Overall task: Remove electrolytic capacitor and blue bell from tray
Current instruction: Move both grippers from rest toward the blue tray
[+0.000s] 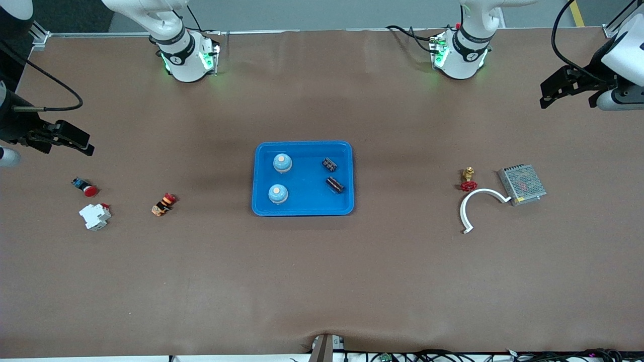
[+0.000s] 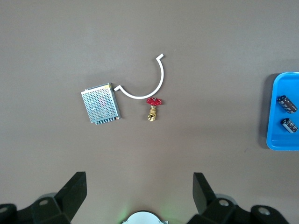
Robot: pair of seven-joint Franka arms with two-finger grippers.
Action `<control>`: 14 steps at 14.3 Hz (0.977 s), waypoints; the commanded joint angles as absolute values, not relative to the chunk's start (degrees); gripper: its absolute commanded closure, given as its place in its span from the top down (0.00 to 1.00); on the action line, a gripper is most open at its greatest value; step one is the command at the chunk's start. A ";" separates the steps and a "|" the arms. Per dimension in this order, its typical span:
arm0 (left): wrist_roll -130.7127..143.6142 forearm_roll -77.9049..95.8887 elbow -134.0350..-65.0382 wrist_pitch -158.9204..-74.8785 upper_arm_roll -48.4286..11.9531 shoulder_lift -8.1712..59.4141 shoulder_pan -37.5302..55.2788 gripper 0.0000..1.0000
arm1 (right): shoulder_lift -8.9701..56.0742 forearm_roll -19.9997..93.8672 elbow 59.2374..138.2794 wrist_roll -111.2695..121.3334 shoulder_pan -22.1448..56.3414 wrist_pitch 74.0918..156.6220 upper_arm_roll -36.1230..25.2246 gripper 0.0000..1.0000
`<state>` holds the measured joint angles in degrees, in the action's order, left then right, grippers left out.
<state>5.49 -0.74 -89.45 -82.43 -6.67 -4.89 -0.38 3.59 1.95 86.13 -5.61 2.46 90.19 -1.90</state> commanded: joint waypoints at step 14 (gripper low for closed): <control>31.41 0.09 -93.07 -90.68 -22.48 8.78 1.92 1.00 | 3.34 7.82 97.35 -11.68 3.07 97.62 -1.41 1.00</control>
